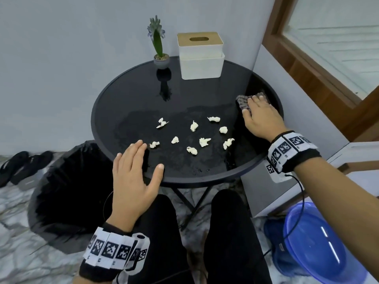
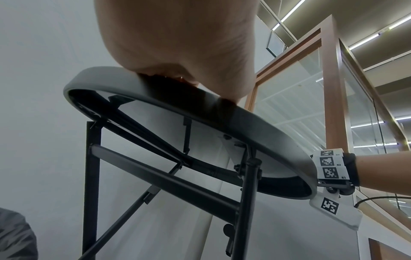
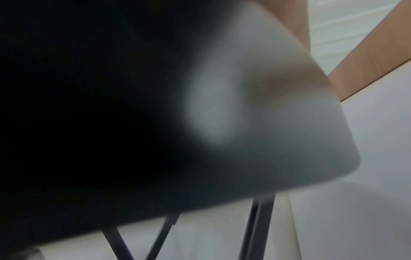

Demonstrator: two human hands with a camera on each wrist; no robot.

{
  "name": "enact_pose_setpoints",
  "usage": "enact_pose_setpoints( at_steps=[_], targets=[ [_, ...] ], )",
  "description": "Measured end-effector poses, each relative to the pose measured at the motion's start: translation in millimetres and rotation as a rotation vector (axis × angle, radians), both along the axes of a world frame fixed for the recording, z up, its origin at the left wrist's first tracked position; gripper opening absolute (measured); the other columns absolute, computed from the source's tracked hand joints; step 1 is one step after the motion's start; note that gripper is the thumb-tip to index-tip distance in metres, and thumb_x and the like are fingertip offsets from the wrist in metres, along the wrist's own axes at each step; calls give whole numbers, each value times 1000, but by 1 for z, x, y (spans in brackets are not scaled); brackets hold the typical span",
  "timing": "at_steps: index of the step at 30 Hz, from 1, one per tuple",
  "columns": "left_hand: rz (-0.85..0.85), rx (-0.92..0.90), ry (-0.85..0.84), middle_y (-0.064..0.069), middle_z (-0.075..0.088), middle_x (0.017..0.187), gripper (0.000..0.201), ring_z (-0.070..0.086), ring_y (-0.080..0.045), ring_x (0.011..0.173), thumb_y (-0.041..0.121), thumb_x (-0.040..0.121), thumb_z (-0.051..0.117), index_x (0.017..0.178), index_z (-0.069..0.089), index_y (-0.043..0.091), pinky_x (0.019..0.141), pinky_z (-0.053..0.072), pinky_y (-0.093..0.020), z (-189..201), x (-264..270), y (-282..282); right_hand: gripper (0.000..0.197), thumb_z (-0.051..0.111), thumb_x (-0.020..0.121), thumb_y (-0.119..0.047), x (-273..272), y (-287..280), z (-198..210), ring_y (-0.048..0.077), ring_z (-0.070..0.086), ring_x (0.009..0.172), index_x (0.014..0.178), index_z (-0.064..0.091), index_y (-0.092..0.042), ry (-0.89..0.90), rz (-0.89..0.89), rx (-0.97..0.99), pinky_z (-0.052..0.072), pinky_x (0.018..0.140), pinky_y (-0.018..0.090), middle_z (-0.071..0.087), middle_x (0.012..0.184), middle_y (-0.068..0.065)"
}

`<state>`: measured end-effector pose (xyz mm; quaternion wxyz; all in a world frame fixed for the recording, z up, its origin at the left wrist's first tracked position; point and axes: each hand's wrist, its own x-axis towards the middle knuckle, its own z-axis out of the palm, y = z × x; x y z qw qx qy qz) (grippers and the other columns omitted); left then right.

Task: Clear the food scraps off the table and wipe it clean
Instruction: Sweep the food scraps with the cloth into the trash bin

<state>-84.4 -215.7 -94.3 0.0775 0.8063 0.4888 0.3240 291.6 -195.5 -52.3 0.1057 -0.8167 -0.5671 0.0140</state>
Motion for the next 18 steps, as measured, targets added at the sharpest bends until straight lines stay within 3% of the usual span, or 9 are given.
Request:
enact_pose_setpoints(
  at_steps=[4,8,15,18],
  targets=[
    [12,6,-10,-3,45,150,62,35,-20,143,46,91,51,140,49,9,122,14,-41,-2,2,0,47,32,101,-23,2,-8,6,30,25,144,142,38,-2,56,54,27,21,114,42,35,152,17],
    [29,19,-7,-4,46,149,61,36,-22,143,45,91,50,140,49,8,121,16,-45,-4,7,-1,44,32,102,-24,-7,-22,2,28,28,144,140,43,-6,101,66,65,21,115,41,36,153,14],
    [46,32,-2,-4,48,149,60,37,-23,143,42,91,48,139,51,7,120,17,-47,-7,8,-1,34,36,102,-19,-67,-37,4,32,44,129,125,54,-3,152,118,180,28,102,32,54,135,16],
    [40,25,10,-4,47,149,60,36,-21,144,43,92,47,140,50,8,121,16,-46,-6,8,0,32,38,101,-17,-94,-34,3,34,48,127,122,56,-1,176,173,225,29,104,31,58,129,19]
  ],
)
